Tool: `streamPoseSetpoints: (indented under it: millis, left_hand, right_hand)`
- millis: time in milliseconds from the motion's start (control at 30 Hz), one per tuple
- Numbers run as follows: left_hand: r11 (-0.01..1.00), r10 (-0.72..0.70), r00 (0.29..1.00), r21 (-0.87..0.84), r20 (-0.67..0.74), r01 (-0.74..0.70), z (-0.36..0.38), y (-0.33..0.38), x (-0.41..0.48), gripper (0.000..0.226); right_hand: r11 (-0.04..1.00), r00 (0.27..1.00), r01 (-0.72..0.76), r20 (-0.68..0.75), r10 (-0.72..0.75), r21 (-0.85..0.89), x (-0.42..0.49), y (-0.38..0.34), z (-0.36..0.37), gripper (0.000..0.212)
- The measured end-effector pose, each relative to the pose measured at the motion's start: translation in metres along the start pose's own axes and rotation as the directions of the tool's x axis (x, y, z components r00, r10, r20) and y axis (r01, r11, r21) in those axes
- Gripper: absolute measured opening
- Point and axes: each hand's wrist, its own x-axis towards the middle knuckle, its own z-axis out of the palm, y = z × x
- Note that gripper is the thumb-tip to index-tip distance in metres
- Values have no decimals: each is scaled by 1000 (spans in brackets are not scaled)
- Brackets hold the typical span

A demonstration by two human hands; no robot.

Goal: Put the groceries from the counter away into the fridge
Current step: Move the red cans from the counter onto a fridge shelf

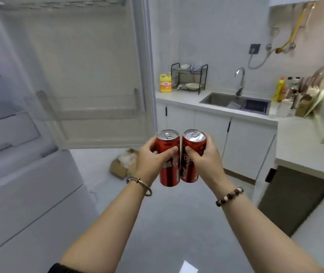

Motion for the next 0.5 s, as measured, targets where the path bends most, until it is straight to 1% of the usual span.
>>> streamPoseSetpoints:
  millis: [100,200,367,500]
  left_hand:
    - [999,14,992,53,-125,-8,-72,-3,15,25]
    - [998,32,970,65,-241,-17,-131,-2,22,25]
    - [993,32,903,120,-428,22,-210,-7,26,23]
    - [985,31,857,163,-514,62,-262,-13,33,25]
  right_hand:
    - [998,992,28,119,-35,60,17,-14,75,37]
    - [991,970,55,228,-81,118,26,-29,141,37]
    - [980,914,63,383,-132,186,40,-46,227,40]
    - [973,856,42,494,-152,226,53,-52,286,40]
